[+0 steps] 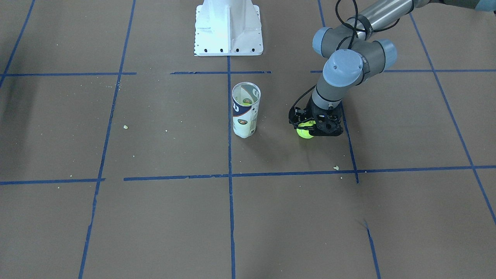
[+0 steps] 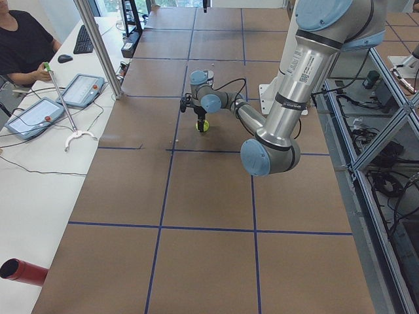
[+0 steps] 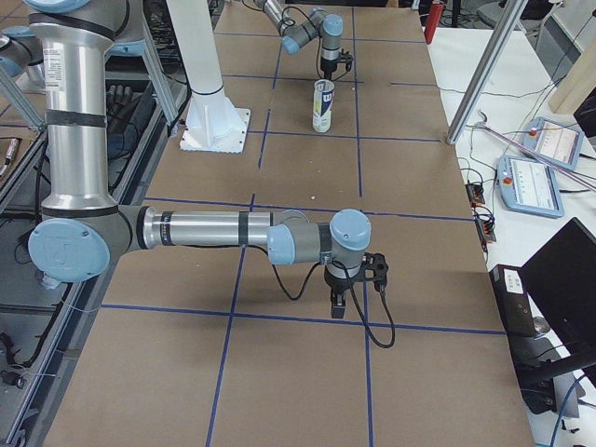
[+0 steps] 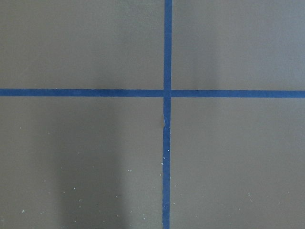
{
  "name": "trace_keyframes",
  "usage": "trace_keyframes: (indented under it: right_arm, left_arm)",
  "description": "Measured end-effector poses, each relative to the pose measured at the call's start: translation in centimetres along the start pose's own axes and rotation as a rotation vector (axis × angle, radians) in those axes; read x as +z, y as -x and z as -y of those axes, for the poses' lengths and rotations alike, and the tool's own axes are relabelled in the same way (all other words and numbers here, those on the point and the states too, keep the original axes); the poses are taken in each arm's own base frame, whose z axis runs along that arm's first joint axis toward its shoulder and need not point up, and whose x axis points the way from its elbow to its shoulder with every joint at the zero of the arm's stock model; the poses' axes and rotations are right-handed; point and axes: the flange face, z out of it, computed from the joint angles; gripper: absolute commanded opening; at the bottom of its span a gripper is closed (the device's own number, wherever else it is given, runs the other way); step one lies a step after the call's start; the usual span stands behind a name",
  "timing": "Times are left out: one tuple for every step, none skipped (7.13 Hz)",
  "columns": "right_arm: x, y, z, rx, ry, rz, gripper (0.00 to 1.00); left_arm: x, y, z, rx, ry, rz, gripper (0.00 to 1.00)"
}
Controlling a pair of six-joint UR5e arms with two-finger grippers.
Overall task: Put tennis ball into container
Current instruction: 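Close the left gripper around the tennis ball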
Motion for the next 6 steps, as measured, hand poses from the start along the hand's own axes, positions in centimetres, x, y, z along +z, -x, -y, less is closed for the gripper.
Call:
trace_keyframes:
  right_arm:
    - [0.0, 0.0, 0.0, 0.0, 0.0, 0.0, 1.0]
    - [0.0, 0.0, 0.0, 0.0, 0.0, 0.0, 1.0]
    - [0.0, 0.0, 0.0, 0.0, 0.0, 0.0, 1.0]
    - [0.0, 0.0, 0.0, 0.0, 0.0, 0.0, 1.0]
    - [0.0, 0.0, 0.0, 0.0, 0.0, 0.0, 1.0]
    - [0.0, 0.0, 0.0, 0.0, 0.0, 0.0, 1.0]
  left_arm:
    - [0.1, 0.0, 0.0, 0.001, 0.0, 0.0, 0.5]
    - [0.1, 0.0, 0.0, -0.001, 0.0, -0.001, 0.11]
    - [-0.1, -0.2, -0.1, -0.002, -0.002, -0.006, 0.0]
    - [-1.2, -0.4, -0.1, 0.001, -0.013, -0.018, 0.0]
    - [-4.0, -0.3, 0.3, -0.001, -0.037, -0.026, 0.0]
    - [-8.6, 0.4, 0.9, -0.009, -0.061, -0.008, 0.0]
